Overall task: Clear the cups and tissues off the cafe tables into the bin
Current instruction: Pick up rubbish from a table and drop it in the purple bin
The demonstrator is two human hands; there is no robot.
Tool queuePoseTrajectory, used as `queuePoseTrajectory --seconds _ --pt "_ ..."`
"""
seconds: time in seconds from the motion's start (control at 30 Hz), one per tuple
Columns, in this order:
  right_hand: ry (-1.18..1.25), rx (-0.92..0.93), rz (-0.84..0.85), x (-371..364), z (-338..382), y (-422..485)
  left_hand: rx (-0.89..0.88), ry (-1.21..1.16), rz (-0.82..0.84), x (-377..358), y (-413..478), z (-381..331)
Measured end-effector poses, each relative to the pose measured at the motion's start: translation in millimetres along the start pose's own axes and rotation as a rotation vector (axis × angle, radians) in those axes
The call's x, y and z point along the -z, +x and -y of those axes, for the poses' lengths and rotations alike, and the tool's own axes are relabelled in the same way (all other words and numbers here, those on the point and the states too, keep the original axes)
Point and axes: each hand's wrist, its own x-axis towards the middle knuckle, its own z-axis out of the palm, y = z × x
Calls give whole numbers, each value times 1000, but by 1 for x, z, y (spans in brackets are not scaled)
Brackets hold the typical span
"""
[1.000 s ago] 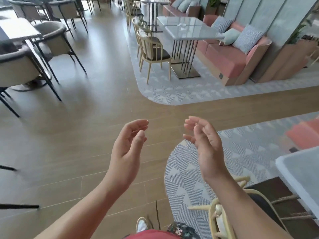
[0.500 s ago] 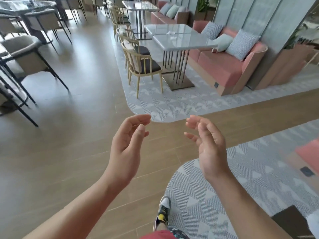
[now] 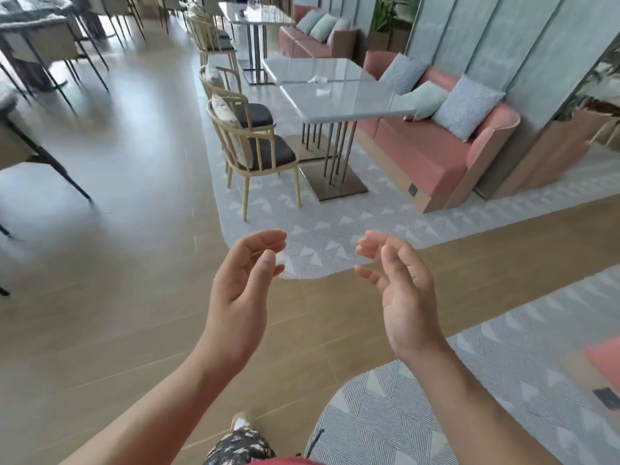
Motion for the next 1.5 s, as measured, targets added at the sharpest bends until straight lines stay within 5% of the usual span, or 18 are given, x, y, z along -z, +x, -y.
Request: queuePoseTrajectory --seconds 0.73,1.5 --pt "-20 -51 -124 -106 -135 422 88 8 167 4 463 143" --pt "24 -150 -180 23 -262 908 128 114 161 -216 885 295"
